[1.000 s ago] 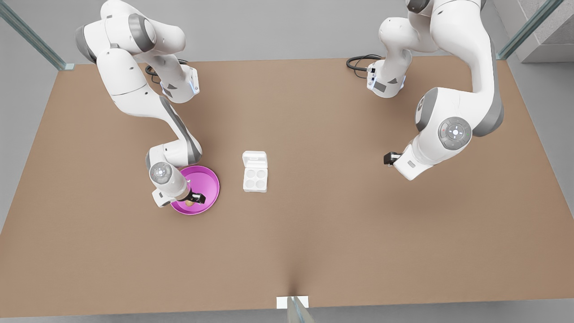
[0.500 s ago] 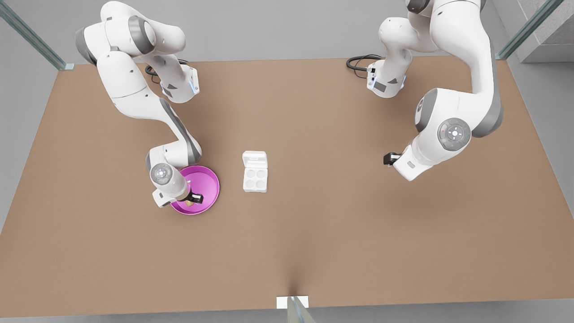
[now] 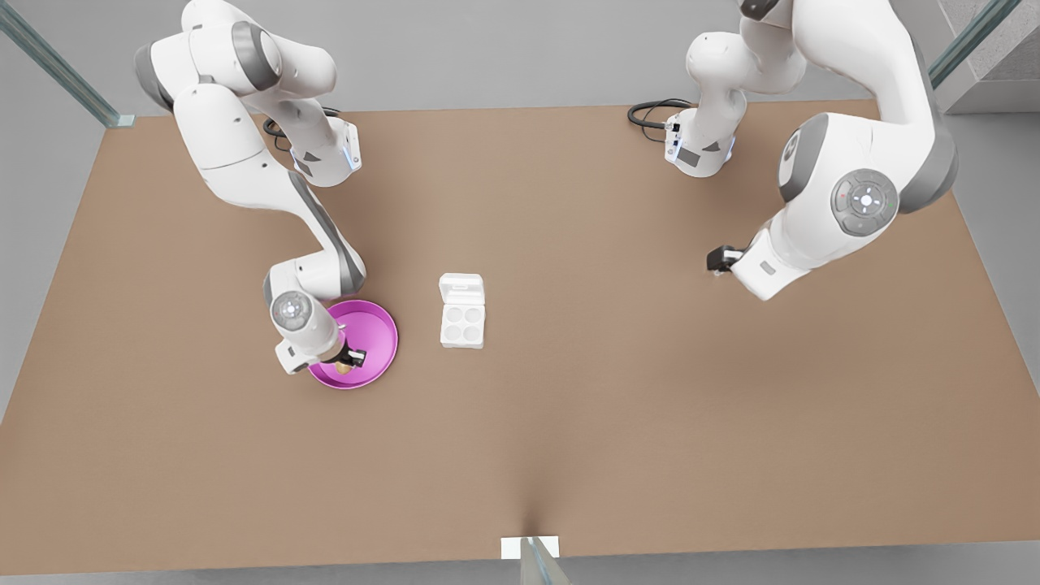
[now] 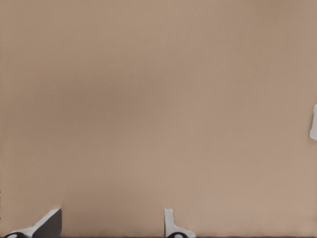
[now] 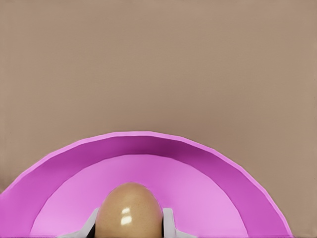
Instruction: Pack egg into the box and close the box lid
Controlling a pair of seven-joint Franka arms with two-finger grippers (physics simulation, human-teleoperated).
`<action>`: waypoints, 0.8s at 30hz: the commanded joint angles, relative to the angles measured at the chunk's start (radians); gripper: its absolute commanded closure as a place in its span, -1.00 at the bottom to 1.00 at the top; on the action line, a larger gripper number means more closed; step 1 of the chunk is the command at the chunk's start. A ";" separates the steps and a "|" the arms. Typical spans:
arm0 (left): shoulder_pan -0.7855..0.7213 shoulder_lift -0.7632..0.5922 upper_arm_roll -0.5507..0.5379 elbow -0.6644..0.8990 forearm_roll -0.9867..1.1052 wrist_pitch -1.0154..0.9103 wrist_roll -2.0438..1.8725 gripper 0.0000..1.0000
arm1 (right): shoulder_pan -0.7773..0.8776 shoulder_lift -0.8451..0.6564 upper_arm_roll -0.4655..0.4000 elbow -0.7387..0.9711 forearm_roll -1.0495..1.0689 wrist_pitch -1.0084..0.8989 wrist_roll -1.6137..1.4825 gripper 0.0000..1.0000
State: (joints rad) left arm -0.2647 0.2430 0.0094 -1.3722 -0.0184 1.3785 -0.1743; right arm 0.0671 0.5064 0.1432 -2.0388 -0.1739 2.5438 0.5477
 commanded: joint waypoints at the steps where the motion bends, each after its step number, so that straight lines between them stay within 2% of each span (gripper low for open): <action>1: -0.011 -0.001 -0.005 0.002 -0.003 -0.081 -0.022 -1.00 | 0.010 -0.014 0.004 0.022 0.004 -0.085 0.008 0.01; 3: 0.002 -0.011 0.000 0.015 0.000 -0.091 -0.022 -1.00 | 0.020 -0.011 0.018 0.097 0.008 -0.172 0.011 0.01; 6: -0.025 -0.001 0.001 0.019 0.001 -0.088 -0.022 -1.00 | 0.135 0.040 -0.002 0.244 0.086 -0.275 0.030 0.01; 7: -0.005 0.038 0.004 0.019 -0.012 -0.072 -0.036 -1.00 | 0.232 0.050 -0.074 0.272 0.131 -0.296 0.035 0.01; 9: -0.005 0.098 0.001 0.027 -0.014 -0.003 -0.033 -1.00 | 0.387 0.064 -0.163 0.308 0.217 -0.324 0.054 0.01; 11: -0.005 0.119 -0.002 0.027 -0.008 0.005 -0.022 -1.00 | 0.505 0.052 -0.214 0.305 0.271 -0.366 0.072 0.01; 18: -0.008 0.111 -0.002 0.018 -0.005 0.001 -0.019 -1.00 | 0.577 -0.017 -0.205 0.206 0.295 -0.372 0.135 0.00; 24: -0.010 0.116 -0.002 0.018 -0.005 0.005 -0.019 -1.00 | 0.611 0.011 -0.206 0.198 0.307 -0.341 0.156 -0.01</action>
State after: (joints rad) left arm -0.2737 0.3599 0.0077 -1.3557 -0.0237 1.3785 -0.1903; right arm 0.6760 0.5160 -0.0628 -1.8403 0.1309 2.2031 0.6202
